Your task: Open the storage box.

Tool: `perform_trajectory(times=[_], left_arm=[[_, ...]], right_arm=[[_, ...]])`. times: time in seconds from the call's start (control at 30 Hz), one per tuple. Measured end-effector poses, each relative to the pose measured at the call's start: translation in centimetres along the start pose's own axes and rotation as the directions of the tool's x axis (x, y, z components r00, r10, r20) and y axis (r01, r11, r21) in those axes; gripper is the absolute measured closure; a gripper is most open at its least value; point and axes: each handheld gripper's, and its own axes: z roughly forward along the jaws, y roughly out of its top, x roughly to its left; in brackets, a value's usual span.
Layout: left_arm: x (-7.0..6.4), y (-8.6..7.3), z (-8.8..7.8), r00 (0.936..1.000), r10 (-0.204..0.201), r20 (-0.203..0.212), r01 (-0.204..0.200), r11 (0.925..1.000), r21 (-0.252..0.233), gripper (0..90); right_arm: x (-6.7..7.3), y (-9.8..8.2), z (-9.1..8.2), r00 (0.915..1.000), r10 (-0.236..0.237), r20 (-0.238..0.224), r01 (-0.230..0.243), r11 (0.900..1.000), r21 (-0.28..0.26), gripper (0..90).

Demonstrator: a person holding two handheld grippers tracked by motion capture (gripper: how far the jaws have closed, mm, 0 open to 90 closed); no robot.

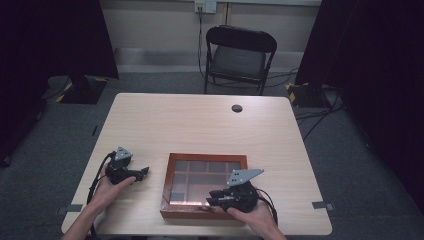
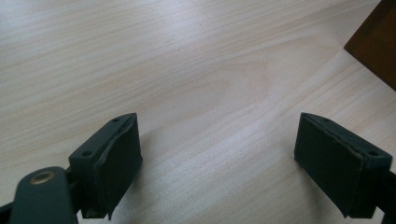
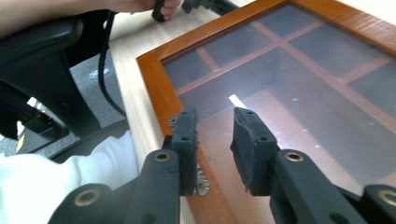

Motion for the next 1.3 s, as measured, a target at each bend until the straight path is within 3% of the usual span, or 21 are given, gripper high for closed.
perform_trajectory(times=[0.3, 0.7, 0.87, 1.0, 1.3], left_arm=[[-0.1, 0.0, -0.1, 0.9999, 0.004, -0.011, -0.004, 1.0, 0.007, 14.5], [-0.3, 0.2, -0.3, 0.9999, -0.011, -0.004, 0.011, 0.9996, 0.027, 15.5], [-0.2, 0.3, -0.7, 0.9997, -0.009, 0.024, 0.009, 0.9996, 0.028, 16.7], [-0.4, 0.5, -1.0, 0.999, -0.02, 0.041, 0.02, 0.9998, 0.002, 17.4], [-1.1, 0.8, -1.8, 0.995, 0.009, 0.1, -0.007, 0.9998, -0.021, 18.6]], right_arm=[[0.7, -0.4, 0.8, 0.9983, -0.034, -0.048, 0.036, 0.999, 0.037, 76.7], [1.0, -0.7, 1.4, 0.997, -0.064, -0.045, 0.066, 0.996, 0.066, 79.6], [1.1, -0.7, 1.5, 0.9958, -0.079, -0.047, 0.082, 0.994, 0.069, 80.4], [1.1, -0.6, 1.5, 0.9953, -0.085, -0.046, 0.088, 0.994, 0.069, 81.6], [1.0, -0.3, 1.5, 0.9947, -0.086, -0.057, 0.091, 0.993, 0.081, 82.0]])
